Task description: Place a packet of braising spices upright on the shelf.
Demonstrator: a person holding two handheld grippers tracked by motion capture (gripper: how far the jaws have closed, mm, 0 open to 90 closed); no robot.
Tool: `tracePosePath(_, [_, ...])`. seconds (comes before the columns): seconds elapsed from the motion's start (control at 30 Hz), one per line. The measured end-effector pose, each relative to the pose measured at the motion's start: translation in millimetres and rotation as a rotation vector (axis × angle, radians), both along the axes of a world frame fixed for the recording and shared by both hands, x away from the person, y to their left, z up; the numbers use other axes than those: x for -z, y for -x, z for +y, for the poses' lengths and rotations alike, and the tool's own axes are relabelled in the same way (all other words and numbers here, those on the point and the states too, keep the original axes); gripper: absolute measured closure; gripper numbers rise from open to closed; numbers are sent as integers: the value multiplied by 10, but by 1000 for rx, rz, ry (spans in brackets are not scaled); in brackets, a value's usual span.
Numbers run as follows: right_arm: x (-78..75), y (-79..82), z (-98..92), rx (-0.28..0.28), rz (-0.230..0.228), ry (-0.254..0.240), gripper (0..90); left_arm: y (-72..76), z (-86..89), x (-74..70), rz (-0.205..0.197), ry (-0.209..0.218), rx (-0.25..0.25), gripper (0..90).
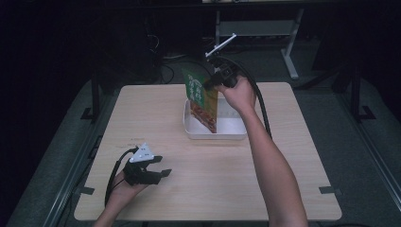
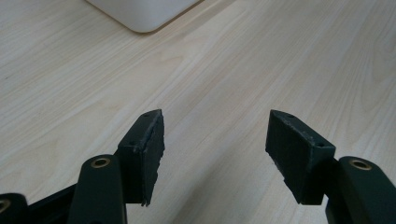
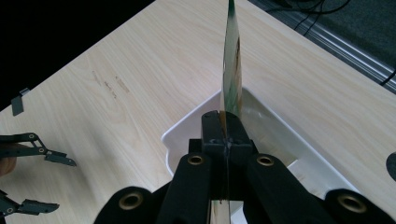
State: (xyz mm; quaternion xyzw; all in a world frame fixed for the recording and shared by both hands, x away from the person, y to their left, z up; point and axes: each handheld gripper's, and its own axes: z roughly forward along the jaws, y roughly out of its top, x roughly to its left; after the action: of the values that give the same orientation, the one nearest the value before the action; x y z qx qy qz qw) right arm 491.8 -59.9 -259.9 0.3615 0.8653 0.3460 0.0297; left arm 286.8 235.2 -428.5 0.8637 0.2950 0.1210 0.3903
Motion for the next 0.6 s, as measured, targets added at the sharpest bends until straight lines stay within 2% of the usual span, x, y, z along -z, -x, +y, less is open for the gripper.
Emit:
tracePosePath(0.1, [66, -6, -12, -3, 9, -12, 898, 3, -1, -1, 1, -1, -2, 370])
tracePosePath(0.6, [108, 21, -158, 17, 27, -41, 869, -1, -4, 1, -4, -6, 1, 363])
